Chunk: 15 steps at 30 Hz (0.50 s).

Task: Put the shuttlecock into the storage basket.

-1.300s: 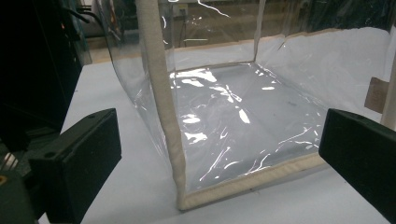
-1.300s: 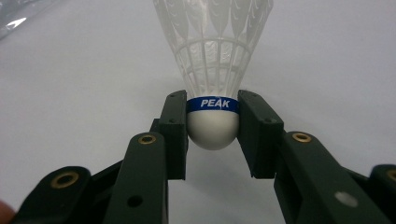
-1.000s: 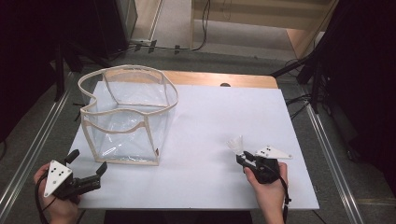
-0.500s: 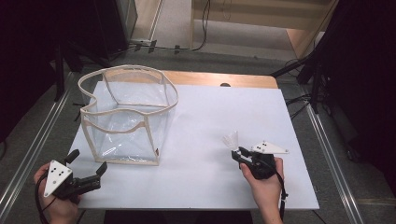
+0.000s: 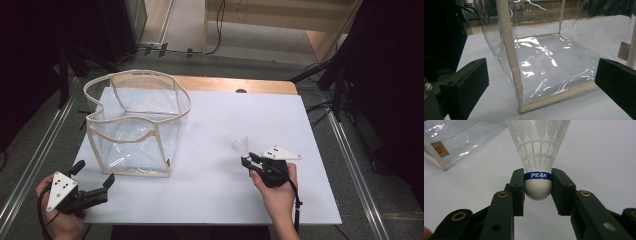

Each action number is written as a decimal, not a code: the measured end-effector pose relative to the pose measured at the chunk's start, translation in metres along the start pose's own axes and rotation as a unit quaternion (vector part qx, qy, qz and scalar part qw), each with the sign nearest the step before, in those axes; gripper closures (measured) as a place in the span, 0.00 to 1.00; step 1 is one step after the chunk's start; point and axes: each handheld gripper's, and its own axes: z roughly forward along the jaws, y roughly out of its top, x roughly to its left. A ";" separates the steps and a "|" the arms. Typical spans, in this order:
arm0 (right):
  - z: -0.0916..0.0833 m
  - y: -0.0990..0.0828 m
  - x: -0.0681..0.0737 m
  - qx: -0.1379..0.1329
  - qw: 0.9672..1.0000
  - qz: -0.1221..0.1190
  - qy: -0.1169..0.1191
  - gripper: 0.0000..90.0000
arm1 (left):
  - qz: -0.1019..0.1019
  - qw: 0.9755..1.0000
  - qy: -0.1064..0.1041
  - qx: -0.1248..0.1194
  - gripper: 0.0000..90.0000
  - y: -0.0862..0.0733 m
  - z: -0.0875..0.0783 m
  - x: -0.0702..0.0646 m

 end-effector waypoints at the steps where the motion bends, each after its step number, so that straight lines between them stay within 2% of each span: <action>1: 0.000 0.002 0.001 -0.001 1.000 -0.001 0.001 0.70 | 0.000 1.000 0.000 0.000 0.00 0.000 0.000 0.000; 11: 0.003 0.010 0.005 -0.006 1.000 -0.004 0.009 0.70 | 0.000 1.000 -0.001 0.000 0.00 0.000 0.000 0.000; 15: 0.004 0.013 0.008 -0.005 1.000 -0.013 0.007 0.70 | 0.000 1.000 -0.001 0.000 0.00 0.000 0.000 0.000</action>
